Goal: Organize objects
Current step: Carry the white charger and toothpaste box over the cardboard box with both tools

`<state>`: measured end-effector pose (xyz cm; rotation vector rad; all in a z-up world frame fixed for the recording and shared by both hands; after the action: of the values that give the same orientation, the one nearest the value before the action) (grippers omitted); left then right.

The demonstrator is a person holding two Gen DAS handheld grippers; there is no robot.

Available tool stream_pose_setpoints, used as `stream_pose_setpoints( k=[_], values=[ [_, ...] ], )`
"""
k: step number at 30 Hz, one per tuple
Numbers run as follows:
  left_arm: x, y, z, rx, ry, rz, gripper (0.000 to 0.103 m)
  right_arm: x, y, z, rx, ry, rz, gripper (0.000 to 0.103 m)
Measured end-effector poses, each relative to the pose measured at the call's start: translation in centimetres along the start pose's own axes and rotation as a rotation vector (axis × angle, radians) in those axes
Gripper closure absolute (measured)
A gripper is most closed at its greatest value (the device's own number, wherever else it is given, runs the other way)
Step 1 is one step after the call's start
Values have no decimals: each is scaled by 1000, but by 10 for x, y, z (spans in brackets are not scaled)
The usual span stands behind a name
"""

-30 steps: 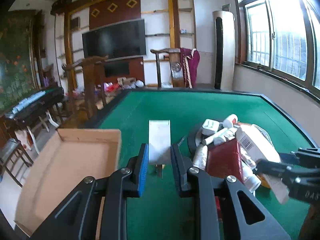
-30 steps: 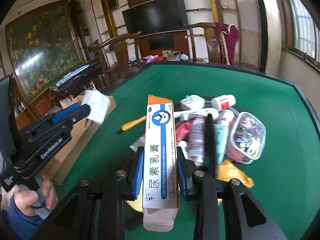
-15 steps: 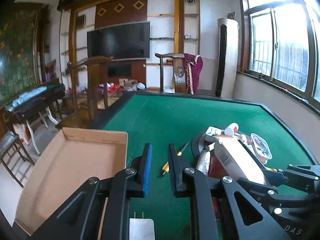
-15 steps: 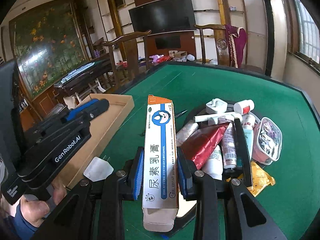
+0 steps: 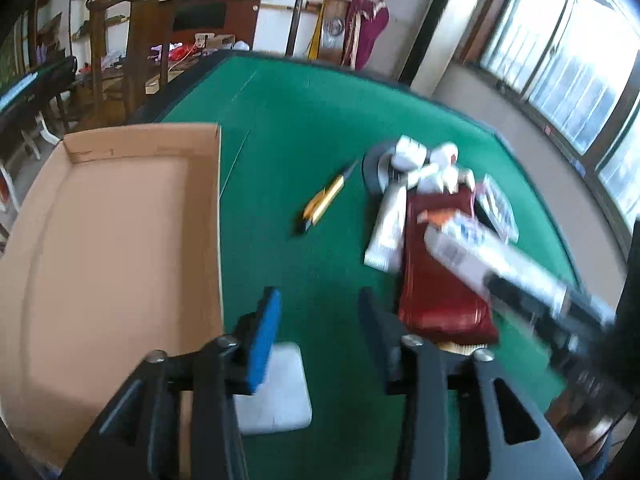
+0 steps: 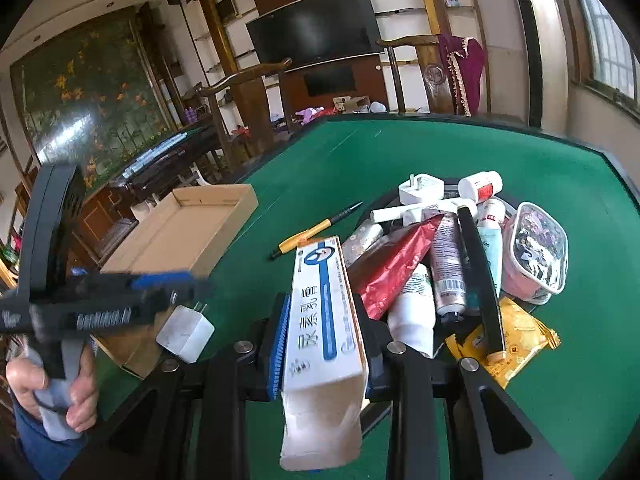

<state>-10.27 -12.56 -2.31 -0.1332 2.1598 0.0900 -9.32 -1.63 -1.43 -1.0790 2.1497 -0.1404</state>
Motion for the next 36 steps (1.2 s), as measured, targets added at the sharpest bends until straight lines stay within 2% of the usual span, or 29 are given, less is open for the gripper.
stream_pose_setpoints(
  k=[3,9,12,14,18,21,24,27,29,36],
  values=[
    [-10,4,17,72,-41,-31,59,-1,3,3,23,-10,-14,72],
    [-7,-14,41,108,-125,-131,57,5,0,14,26,-46,-17,74],
    [-6,-13,49,141,-144,-152,57,5,-4,15,18,-50,-23,74],
    [-4,-16,50,188,-123,-204,57,6,-5,16,17,-51,-29,74],
    [0,-34,48,158,-127,-286,47,6,-8,15,3,-51,-31,74],
    [1,-34,45,113,-129,-259,46,7,-7,16,-2,-52,-30,74],
    [15,-30,51,115,-175,-285,45,7,-7,16,0,-53,-30,74],
    [19,-34,46,85,-154,-308,42,8,-6,16,-2,-56,-25,74],
    [18,-35,45,39,-138,-266,58,9,-6,18,-6,-62,-21,74],
    [7,-24,49,-1,-100,-177,59,9,-12,17,-26,-64,-26,74]
  ],
)
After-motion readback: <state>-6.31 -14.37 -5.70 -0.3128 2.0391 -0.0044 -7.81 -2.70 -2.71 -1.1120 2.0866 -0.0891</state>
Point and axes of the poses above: each gripper's, at about its wrist camera, not at the fingertips, and x roughly the way its jaws point, y to its right, z to its underside, the point moved 10 cm from there along x, roughly the way its jaws point, and after that the axes turned 13 degrees about -z, right-handed, at the moved point
